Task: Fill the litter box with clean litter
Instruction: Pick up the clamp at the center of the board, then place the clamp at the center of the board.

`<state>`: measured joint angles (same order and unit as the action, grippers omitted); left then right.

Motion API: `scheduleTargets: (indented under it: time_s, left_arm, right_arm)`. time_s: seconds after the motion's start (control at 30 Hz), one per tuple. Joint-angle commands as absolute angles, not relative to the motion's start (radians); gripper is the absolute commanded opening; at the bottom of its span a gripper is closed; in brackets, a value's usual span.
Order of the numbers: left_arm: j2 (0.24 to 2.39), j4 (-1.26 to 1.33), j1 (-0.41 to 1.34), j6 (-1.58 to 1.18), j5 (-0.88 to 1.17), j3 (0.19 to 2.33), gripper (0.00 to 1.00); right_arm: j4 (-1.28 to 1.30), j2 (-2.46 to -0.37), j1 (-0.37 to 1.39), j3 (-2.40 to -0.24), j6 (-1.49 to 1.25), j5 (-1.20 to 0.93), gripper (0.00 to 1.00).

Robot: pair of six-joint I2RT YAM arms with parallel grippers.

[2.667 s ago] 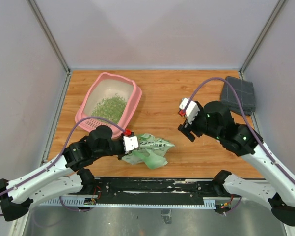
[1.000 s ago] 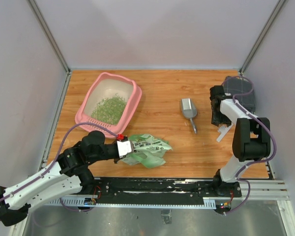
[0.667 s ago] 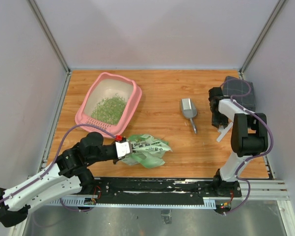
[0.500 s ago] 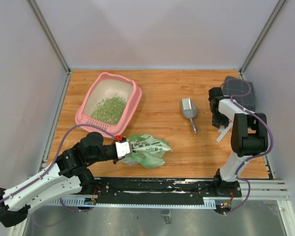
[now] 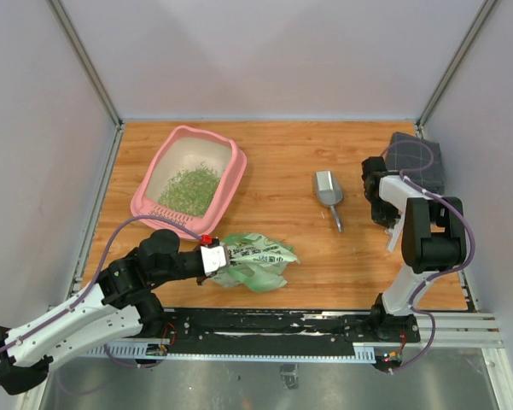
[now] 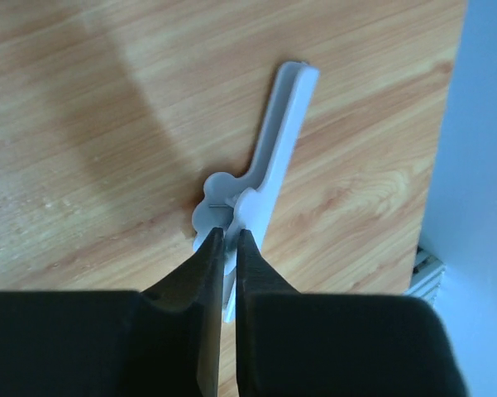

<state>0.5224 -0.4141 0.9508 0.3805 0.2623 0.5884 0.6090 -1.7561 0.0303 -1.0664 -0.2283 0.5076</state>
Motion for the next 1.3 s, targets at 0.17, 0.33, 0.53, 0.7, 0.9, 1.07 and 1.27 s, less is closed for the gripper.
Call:
scheduleTargets:
  time_s: [0.17, 0.33, 0.53, 0.7, 0.9, 1.07, 1.27]
  left_arm:
    - [0.504, -0.282, 0.945, 0.378, 0.247, 0.598, 0.00]
    - [0.504, -0.276, 0.945, 0.377, 0.249, 0.594, 0.00]
    - [0.520, -0.272, 0.945, 0.379, 0.257, 0.595, 0.00]
    - [0.525, -0.267, 0.945, 0.379, 0.263, 0.595, 0.00]
    - [0.526, -0.267, 0.945, 0.379, 0.254, 0.593, 0.00]
    - [0.543, -0.270, 0.944, 0.382, 0.247, 0.596, 0.00]
    - [0.560, -0.272, 0.944, 0.380, 0.241, 0.595, 0.00]
  right_arm:
    - [0.652, -1.672, 0.096, -1.066, -0.161, 0.503, 0.01]
    - [0.738, -1.548, 0.160, -1.103, -0.136, 0.493, 0.01]
    - [0.846, -1.319, 0.251, -1.122, -0.135, 0.394, 0.01]
    - [0.924, -1.136, 0.340, -1.117, -0.168, 0.297, 0.01]
    - [0.746, -0.883, 0.421, -0.961, -0.262, -0.143, 0.01]
    - [0.481, -0.792, 0.471, -0.728, -0.402, -0.327, 0.01]
    - [0.338, -0.804, 0.479, -0.539, -0.475, -0.361, 0.06]
